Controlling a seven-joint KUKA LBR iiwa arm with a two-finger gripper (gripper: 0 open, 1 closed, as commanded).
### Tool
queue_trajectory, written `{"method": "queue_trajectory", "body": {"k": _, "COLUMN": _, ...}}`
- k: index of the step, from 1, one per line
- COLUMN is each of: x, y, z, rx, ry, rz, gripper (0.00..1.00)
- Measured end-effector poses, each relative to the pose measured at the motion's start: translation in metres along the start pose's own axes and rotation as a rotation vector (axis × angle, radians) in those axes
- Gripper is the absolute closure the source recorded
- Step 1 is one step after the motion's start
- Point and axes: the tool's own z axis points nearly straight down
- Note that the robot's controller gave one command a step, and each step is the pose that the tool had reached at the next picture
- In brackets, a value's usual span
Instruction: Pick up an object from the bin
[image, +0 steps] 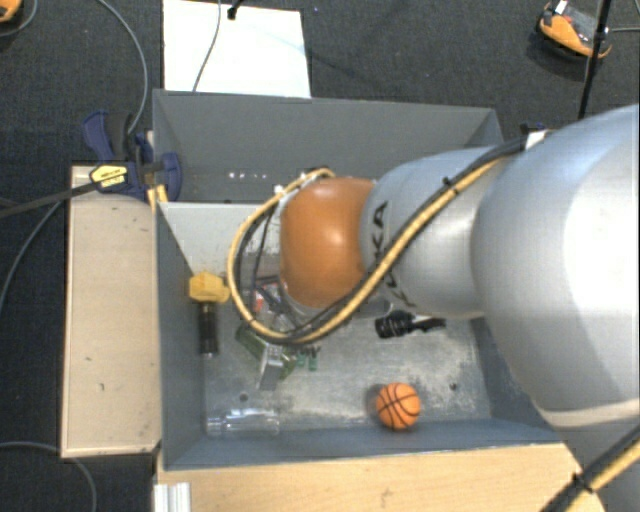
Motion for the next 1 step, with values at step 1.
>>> {"method": "queue_trajectory", "body": {"k": 1, "x": -0.0075, "y": -0.0083, "z": 0.0246, "rx": -0.007, "ry": -0.011, "rz": 0.086, "gripper": 0.0}}
